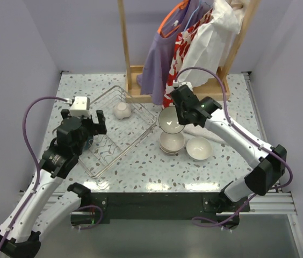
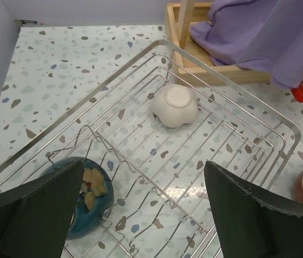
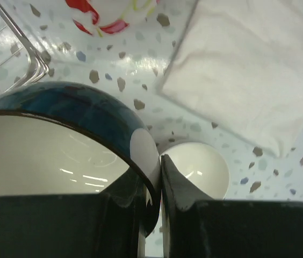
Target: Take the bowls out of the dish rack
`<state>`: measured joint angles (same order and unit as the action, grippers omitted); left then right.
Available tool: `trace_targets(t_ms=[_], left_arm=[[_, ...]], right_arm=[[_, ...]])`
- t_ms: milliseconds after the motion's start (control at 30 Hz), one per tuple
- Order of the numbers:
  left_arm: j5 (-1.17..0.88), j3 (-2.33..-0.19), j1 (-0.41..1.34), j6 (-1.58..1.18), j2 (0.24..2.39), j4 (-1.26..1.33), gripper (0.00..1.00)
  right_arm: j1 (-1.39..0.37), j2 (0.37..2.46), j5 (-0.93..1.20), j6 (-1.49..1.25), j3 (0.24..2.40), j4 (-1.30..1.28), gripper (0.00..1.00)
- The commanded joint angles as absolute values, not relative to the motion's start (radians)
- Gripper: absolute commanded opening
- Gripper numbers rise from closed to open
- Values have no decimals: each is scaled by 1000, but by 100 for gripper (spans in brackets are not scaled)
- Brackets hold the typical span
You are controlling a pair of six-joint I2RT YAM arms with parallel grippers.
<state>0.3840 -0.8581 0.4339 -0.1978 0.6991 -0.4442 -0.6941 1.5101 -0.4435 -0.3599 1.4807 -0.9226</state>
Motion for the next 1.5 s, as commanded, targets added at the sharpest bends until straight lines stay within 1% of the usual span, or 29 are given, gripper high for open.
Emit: trace_targets(t_ms=[0, 67, 233, 467, 767, 867, 900, 967, 1000, 1067, 1100, 1233, 1467], left_arm=[[295, -825, 429, -210, 692, -370, 100], [278, -819, 430, -224, 693, -371, 100], [261, -815, 430, -250, 698, -385, 100], [259, -802, 430, -282, 706, -397, 100], [239, -810, 430, -307, 719, -399, 100], [238, -810, 430, -314, 722, -402, 100], [238, -810, 430, -316, 721, -402, 100], [235, -810, 430, -324, 721, -403, 100], [233, -808, 430, -327, 719, -405, 100], [233, -811, 430, -333, 719, -408, 100], [232, -811, 430, -334, 719, -410, 100], [230, -808, 428, -344, 719, -411, 100], [222, -805, 430, -354, 723, -405, 100]], right_arm=[[-571, 1469, -107, -449, 1448, -963, 0], [-517, 1482, -40, -453, 1414, -951, 0], [-469, 1489, 98, -453, 1313, -867, 0], [-468, 1542, 158, -446, 1256, -807, 0], [-468, 1589, 115, -416, 1215, -759, 0], [-468, 1592, 126, -411, 1201, -738, 12], [-469, 1594, 127, -408, 1198, -736, 21], [-468, 1597, 129, -396, 1193, -736, 31], [-468, 1595, 129, -394, 1190, -739, 38], [-468, 1589, 127, -384, 1187, -747, 45], [-468, 1583, 124, -380, 1186, -752, 51], [-468, 1551, 97, -364, 1192, -799, 58], [-466, 1517, 37, -325, 1193, -856, 64]])
